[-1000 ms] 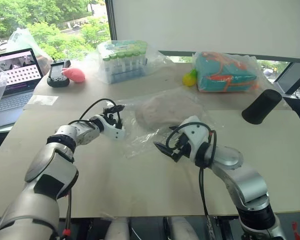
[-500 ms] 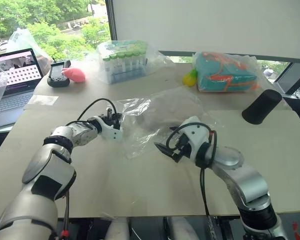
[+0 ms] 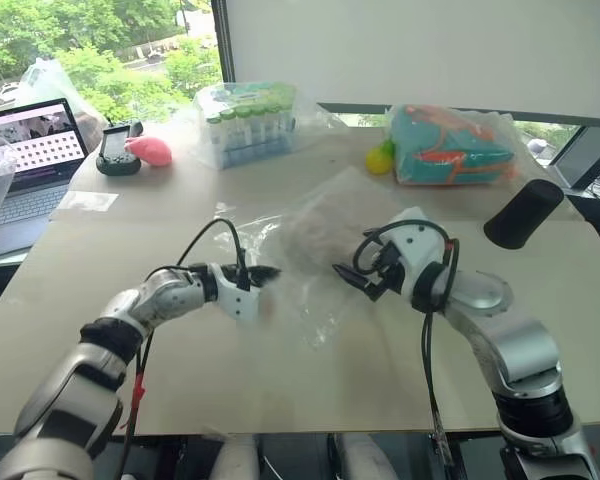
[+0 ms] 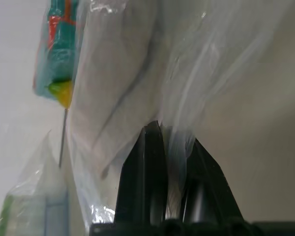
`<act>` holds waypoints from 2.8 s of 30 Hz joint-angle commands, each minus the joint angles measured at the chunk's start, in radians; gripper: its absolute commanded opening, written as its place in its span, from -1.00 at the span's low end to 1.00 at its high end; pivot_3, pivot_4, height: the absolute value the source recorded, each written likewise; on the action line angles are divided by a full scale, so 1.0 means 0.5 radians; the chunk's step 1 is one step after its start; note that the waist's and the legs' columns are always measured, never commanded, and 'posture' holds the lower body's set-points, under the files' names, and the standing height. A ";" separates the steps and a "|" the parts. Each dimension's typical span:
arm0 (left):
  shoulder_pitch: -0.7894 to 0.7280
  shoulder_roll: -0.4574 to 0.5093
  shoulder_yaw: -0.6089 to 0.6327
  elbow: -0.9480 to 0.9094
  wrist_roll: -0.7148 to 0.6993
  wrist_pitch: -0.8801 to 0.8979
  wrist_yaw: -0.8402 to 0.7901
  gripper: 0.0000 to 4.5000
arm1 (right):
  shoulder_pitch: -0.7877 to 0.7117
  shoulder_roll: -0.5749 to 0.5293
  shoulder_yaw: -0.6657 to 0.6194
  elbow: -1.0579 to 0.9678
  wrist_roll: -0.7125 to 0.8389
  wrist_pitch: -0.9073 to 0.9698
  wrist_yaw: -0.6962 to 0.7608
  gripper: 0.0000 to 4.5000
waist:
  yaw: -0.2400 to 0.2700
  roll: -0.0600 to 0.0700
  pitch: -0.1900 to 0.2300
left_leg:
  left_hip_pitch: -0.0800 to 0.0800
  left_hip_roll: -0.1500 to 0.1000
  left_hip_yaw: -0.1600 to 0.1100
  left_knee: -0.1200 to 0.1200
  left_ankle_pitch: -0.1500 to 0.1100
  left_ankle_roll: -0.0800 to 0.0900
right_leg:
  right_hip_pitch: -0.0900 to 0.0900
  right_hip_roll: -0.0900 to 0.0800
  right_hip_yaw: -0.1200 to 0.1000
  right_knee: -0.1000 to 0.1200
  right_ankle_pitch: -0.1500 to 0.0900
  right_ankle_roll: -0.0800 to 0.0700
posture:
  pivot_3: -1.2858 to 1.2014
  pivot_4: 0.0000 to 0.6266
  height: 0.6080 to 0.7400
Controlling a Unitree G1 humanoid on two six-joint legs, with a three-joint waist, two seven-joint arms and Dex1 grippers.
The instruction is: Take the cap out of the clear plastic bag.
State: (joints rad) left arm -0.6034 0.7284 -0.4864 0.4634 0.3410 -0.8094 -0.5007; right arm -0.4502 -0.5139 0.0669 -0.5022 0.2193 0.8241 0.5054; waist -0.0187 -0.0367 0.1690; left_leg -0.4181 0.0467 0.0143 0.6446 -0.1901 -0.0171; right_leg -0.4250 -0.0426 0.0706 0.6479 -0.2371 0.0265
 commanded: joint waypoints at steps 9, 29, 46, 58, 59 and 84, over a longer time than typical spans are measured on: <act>0.365 -0.114 0.133 -1.027 -0.750 0.655 -0.500 -0.88 | -0.042 -0.096 -0.138 0.069 -0.001 -0.128 0.022 1.00 | 0.002 0.000 0.000 | 0.004 0.000 0.000 0.001 0.000 0.000 | 0.004 0.000 0.001 0.001 0.000 0.000 | 0.03 -0.52 1.00; 0.599 0.137 0.359 -1.477 -1.562 2.080 -1.279 -0.88 | -0.027 -0.157 -0.163 0.165 -0.016 -0.187 0.017 1.00 | -0.043 0.001 0.001 | 0.006 0.001 -0.001 0.002 0.001 0.002 | 0.004 0.002 0.001 0.000 -0.009 0.013 | 0.03 -0.52 1.00; 0.524 -0.126 0.404 -1.321 -1.298 1.981 -1.259 -0.24 | -0.001 -0.172 -0.183 0.175 -0.046 -0.221 -0.027 1.00 | -0.046 0.001 0.000 | 0.005 0.001 -0.001 0.002 0.001 0.002 | 0.004 0.003 0.002 -0.001 -0.009 0.013 | 0.03 -0.52 1.00; 0.391 -0.206 0.468 -1.276 -1.186 1.979 -1.126 0.40 | 0.081 -0.182 -0.271 -0.050 0.029 -0.067 -0.051 1.00 | -0.038 0.001 0.000 | 0.004 0.001 -0.001 0.002 0.001 0.002 | 0.004 0.003 0.003 -0.001 -0.009 0.013 | 0.03 -0.52 1.00; 0.373 -0.202 0.442 -1.260 -1.166 1.971 -1.154 0.40 | 0.094 -0.178 -0.298 -0.100 0.054 -0.026 -0.056 1.00 | -0.038 0.001 0.000 | 0.004 0.001 -0.001 0.002 0.001 0.002 | 0.004 0.003 0.002 -0.001 -0.009 0.013 | 0.03 -0.52 1.00; 0.133 -0.276 0.269 -0.894 -0.906 1.664 -1.438 -0.91 | 0.192 -0.210 -0.453 -0.364 0.090 0.231 -0.208 1.00 | -0.044 0.001 0.000 | 0.004 0.001 -0.002 0.002 0.001 0.002 | 0.004 0.003 0.003 -0.001 -0.009 0.013 | 0.03 -0.52 1.00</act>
State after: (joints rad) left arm -0.5075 0.6029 -0.3509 0.0182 -0.1169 0.0254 -1.2199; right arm -0.3454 -0.6142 -0.1294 -0.6403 0.2585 0.9369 0.4115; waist -0.0407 -0.0364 0.1692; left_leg -0.4162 0.0470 0.0135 0.6457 -0.1897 -0.0162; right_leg -0.4230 -0.0413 0.0719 0.6472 -0.2416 0.0332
